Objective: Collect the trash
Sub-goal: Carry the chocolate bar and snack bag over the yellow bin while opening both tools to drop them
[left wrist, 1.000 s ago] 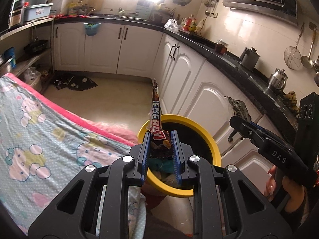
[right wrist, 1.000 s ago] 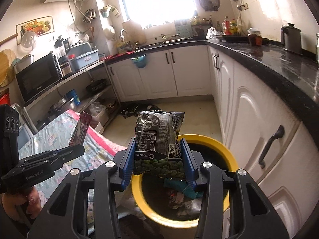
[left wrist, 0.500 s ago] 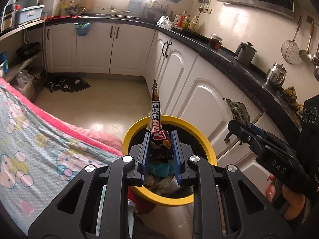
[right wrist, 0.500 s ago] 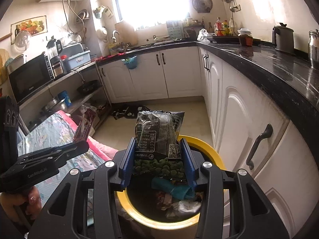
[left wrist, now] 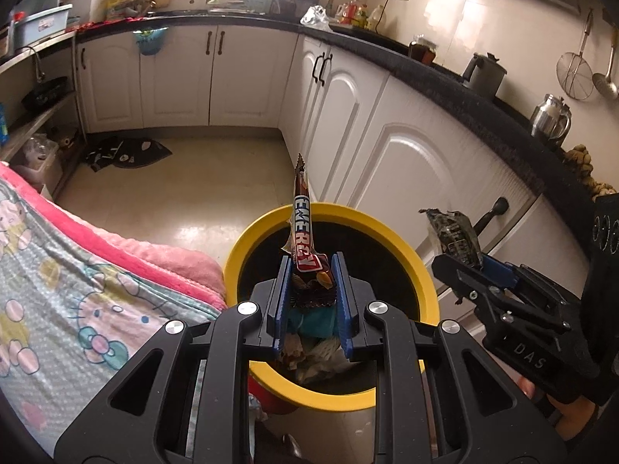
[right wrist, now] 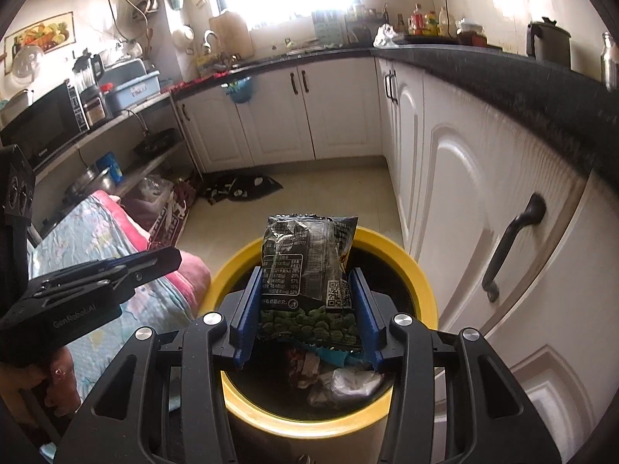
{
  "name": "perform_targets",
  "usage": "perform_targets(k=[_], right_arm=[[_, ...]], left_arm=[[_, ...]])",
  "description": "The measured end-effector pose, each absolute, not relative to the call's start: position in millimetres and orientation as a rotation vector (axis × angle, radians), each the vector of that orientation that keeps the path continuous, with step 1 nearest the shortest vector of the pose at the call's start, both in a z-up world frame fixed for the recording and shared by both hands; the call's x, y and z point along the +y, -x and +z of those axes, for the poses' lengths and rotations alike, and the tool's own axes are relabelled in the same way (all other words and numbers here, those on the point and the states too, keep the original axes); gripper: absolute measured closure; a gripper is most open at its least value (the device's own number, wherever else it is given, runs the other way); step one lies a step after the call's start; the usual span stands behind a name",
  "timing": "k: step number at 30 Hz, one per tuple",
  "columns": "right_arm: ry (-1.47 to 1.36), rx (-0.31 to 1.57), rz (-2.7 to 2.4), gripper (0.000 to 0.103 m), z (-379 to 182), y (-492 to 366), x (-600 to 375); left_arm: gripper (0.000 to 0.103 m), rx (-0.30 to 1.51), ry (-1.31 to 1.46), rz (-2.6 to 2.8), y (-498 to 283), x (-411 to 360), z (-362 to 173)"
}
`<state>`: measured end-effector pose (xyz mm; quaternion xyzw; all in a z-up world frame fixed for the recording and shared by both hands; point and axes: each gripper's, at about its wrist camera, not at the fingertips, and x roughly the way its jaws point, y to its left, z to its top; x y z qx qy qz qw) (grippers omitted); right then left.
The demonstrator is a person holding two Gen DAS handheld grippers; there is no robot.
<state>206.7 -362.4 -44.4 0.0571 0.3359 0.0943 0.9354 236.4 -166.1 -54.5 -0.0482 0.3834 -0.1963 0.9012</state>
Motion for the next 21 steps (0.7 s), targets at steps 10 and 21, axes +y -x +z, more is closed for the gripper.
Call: perform_targets(k=[10,21], right_arm=[[-0.11,0.763,0.181,0.06,-75,-217,-362],[-0.101,0.848,0.168,0.059,-113,-225,-363]], left_arm=[[0.088,0.843,0.103,-0.417,-243,-171,-76],[0.088,0.92,0.104,-0.425,-252,-173,-102]])
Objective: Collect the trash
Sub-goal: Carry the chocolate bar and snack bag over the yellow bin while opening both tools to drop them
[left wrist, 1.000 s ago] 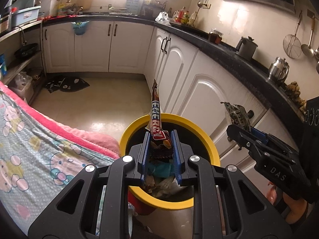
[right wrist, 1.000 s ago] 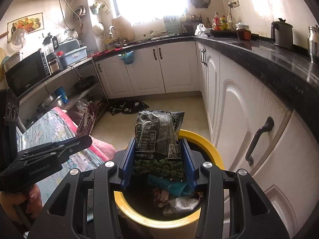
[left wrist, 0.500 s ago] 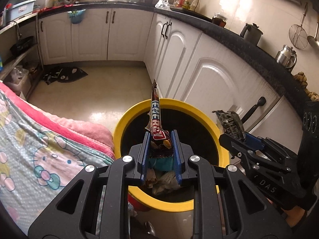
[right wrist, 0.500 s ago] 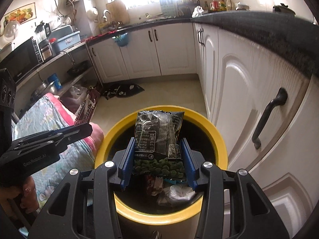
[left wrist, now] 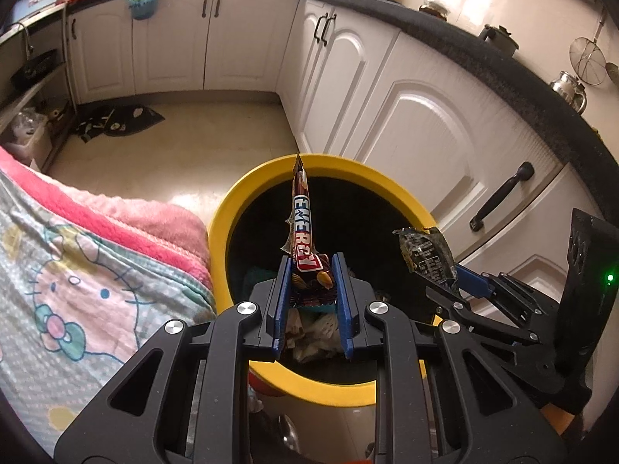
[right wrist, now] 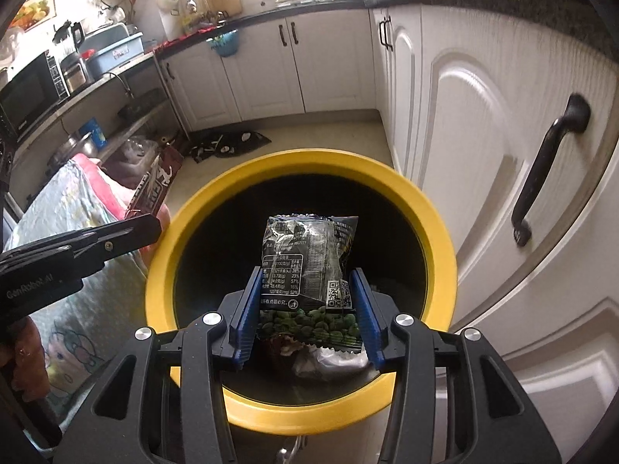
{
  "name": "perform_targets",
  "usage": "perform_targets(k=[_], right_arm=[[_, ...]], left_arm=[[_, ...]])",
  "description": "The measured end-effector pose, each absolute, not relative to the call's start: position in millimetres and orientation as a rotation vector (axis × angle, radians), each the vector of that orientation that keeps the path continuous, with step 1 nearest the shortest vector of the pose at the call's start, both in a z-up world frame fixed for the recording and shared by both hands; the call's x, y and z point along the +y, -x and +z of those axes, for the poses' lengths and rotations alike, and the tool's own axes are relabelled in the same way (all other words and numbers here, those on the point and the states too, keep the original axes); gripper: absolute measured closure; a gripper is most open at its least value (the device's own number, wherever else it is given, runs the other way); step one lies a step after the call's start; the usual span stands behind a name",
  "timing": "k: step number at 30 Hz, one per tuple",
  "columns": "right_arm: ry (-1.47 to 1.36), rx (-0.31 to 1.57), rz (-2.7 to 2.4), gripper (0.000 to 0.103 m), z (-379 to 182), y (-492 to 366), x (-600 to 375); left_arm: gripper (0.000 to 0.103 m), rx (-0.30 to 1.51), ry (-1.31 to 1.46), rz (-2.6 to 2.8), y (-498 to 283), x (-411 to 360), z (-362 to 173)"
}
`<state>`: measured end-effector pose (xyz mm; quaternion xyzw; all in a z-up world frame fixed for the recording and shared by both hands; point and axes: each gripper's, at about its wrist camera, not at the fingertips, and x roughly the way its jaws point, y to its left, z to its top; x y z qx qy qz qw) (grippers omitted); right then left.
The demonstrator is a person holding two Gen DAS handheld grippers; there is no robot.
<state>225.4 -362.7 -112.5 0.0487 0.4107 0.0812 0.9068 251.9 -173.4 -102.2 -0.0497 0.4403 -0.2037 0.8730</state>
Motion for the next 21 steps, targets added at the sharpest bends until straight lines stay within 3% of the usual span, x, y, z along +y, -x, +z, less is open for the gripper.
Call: perform_targets(k=[21], right_arm=[[-0.109,0.873,0.138,0.054,-123,-233,-364]], left_arm=[[0.086,0.973,0.095,-0.391,-259,-179,-118]])
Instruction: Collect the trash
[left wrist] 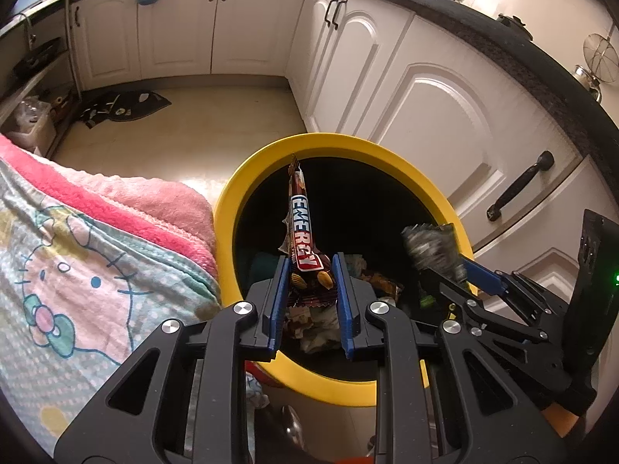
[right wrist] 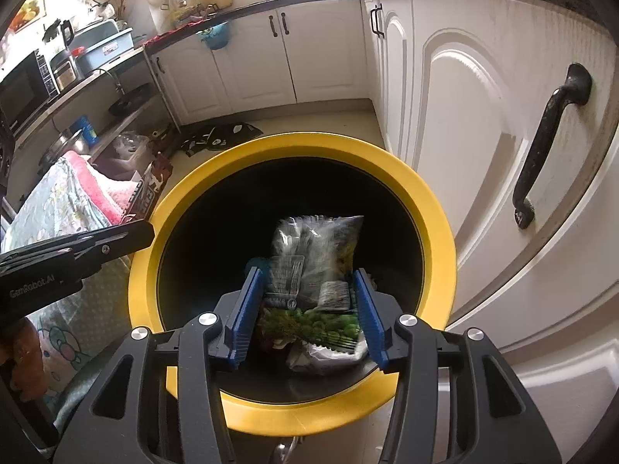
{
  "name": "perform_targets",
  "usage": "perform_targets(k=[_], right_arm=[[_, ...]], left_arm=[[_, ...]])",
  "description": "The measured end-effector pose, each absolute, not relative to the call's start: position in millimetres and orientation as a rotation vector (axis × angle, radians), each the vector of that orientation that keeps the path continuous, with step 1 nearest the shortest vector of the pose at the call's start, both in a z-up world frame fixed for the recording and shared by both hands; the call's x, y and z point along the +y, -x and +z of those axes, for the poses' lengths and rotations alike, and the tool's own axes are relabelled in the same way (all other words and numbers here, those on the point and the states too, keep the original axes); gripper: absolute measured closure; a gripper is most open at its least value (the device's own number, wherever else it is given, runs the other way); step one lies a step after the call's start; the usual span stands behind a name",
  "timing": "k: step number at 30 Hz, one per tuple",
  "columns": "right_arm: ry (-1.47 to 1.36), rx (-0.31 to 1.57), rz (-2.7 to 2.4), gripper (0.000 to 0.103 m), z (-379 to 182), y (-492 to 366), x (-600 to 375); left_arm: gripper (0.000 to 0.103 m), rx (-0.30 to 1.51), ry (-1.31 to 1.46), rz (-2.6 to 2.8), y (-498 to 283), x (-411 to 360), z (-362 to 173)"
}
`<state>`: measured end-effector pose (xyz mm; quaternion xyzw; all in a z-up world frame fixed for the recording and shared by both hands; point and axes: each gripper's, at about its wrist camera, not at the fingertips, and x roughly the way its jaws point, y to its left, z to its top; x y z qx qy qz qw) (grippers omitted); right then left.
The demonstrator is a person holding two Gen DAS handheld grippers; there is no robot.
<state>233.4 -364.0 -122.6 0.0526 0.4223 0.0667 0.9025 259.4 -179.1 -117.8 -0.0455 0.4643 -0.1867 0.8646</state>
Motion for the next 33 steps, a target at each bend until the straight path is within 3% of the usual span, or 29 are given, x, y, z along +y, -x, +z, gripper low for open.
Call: perform_targets(k=[10,18,22,26,33], right_arm=[[-0.122,0.842,0.117,0.044,-113,-230,-368],[-0.122,0.792,0.11,0.03,-94,-225,-368],[-0.12,0.754,0.11,0.021,-78,-220,-364],[-0.113,0.709,0.128,0.015,-59,-213,-353],[-0.093,0.65,0.168,0.007,-31,-193,-328]], left_arm=[[0.065,0.962,0.082,-0.372,-256,-174,-112],[0.04,0.929,0.056,-0.331,-248,-159,-95],[0.021,0.9,0.055,-0.303,-241,-146,-81],[0.011,0.855,0.047,-0.269,-231,-130,-64],[0.011,0.78,0.052,-0.219,-208,-101,-34]])
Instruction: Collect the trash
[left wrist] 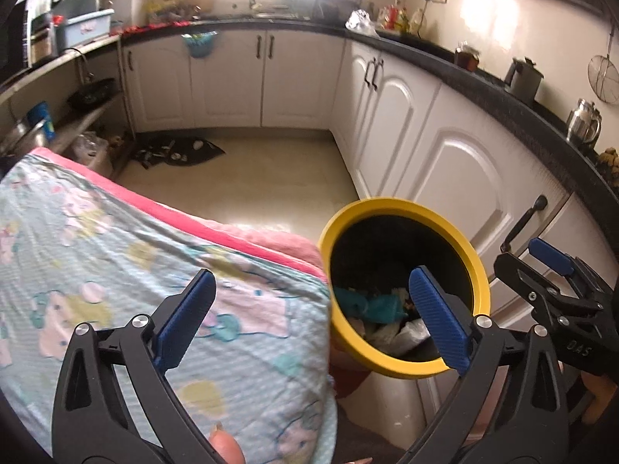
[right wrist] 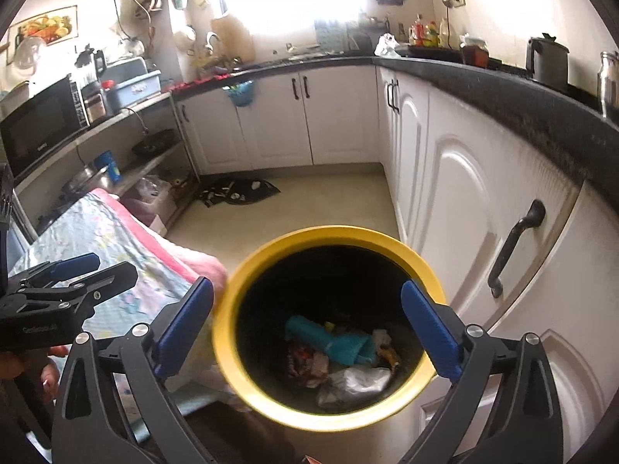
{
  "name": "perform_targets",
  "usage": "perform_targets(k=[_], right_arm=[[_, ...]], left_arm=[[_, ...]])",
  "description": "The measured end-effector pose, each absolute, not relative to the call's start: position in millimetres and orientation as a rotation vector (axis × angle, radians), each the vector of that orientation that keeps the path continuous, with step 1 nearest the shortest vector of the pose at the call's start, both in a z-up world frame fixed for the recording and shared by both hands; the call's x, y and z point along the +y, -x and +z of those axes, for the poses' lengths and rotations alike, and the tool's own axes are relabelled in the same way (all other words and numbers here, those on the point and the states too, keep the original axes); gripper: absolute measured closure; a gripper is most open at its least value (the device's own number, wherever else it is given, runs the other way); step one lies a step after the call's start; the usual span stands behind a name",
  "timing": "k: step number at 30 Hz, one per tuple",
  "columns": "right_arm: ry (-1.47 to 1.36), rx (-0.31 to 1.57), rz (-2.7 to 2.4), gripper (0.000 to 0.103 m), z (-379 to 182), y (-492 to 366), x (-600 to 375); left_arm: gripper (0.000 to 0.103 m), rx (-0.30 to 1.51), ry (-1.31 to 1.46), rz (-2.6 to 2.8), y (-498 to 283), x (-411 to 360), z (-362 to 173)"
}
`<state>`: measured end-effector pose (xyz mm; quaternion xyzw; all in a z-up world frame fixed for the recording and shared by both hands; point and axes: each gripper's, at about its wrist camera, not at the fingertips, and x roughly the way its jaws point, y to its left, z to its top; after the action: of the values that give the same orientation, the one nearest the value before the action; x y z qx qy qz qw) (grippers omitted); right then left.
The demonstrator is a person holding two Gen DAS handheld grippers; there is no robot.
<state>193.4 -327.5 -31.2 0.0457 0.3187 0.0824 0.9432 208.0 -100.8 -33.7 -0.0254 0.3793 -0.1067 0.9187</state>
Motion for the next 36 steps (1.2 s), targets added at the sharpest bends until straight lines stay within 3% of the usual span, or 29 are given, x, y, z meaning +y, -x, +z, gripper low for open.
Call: perform_targets(k=[19,36], right_arm=[[-0.006,0.488,0.263,0.007,12,-129,-271],[-0.015,0.276,0.289,0.006,8,-58,-252]], left_arm=[[0.011,0.629,0.143,-0.031,-122,-18,6],[0.011,0.503,0.094,0.038,-62,-20,-1]])
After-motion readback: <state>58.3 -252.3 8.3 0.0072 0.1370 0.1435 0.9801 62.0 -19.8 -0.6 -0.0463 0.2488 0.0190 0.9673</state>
